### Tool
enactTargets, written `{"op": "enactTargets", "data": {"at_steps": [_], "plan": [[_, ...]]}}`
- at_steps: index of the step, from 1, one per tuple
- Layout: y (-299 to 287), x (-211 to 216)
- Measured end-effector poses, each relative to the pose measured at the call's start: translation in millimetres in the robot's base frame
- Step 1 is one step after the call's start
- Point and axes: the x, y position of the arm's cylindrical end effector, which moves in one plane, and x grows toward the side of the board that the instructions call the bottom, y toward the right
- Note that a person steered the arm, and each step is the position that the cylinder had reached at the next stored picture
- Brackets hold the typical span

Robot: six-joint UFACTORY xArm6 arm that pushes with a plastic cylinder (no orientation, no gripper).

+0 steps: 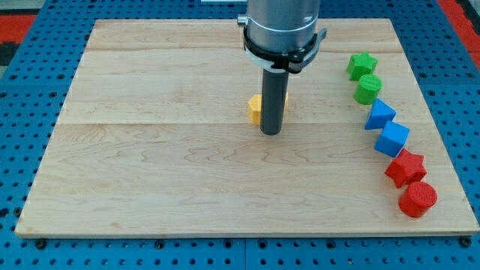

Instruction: Place your arm on the left side of hexagon

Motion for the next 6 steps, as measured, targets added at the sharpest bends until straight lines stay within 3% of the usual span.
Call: {"op": "enactTargets", "data": {"at_steps": [1,2,4,6], "plan": [[-32.1,39.8],[-69.6,29.9],[-74.9,-16.8],[-59.6,-23.1]]}}
